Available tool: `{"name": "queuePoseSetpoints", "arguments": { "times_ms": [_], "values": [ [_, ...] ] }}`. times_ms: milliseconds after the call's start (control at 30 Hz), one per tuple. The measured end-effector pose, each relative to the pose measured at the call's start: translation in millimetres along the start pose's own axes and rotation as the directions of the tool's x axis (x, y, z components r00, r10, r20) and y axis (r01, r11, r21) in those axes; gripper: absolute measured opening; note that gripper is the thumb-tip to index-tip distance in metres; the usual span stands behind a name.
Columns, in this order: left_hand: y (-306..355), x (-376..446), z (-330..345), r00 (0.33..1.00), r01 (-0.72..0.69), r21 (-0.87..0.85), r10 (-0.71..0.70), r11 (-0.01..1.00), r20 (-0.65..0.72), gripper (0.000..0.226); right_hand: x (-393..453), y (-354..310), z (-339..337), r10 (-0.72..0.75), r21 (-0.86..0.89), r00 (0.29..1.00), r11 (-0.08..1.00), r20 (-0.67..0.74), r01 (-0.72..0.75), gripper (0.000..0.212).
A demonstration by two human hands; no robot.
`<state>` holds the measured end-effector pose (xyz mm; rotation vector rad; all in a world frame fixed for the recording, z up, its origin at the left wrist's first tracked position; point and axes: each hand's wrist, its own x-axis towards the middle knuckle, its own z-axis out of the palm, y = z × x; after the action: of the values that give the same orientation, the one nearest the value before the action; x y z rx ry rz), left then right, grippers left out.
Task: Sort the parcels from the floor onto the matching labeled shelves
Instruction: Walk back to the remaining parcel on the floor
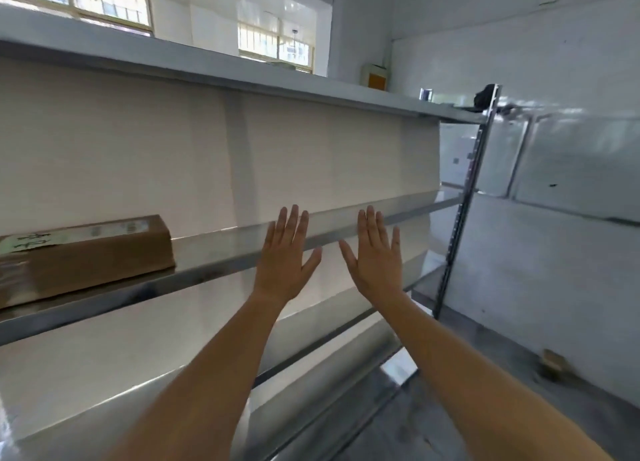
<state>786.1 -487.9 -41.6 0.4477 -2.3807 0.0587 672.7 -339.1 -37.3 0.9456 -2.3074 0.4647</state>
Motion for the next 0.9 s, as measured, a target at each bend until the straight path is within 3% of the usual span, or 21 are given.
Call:
{"name": "queuePoseSetpoints", "arguments": {
  "times_ms": [333,567,900],
  "values": [
    [192.1,59.6,46.2,0.971,-0.239,-0.143,0.236,0.961,-0.034,0.076,-41.2,181.5,-75.2,0.254,-0.140,0.963,0.954,-0.093,-0.265,0.101],
    [323.7,70.9,67.5,0.927,-0.359,-0.334,0.374,0.871,-0.022,0.086,-79.2,289.0,-117.4,0.374,-0.249,0.910,0.878,-0.179,-0.410,0.082],
    [423.0,79.0,108.3,0.854,-0.492,-0.418,0.517,0.764,-0.060,0.067,-124.3,384.4,-149.9,0.510,-0.453,0.846,0.725,-0.154,-0.519,0.076]
  ]
}}
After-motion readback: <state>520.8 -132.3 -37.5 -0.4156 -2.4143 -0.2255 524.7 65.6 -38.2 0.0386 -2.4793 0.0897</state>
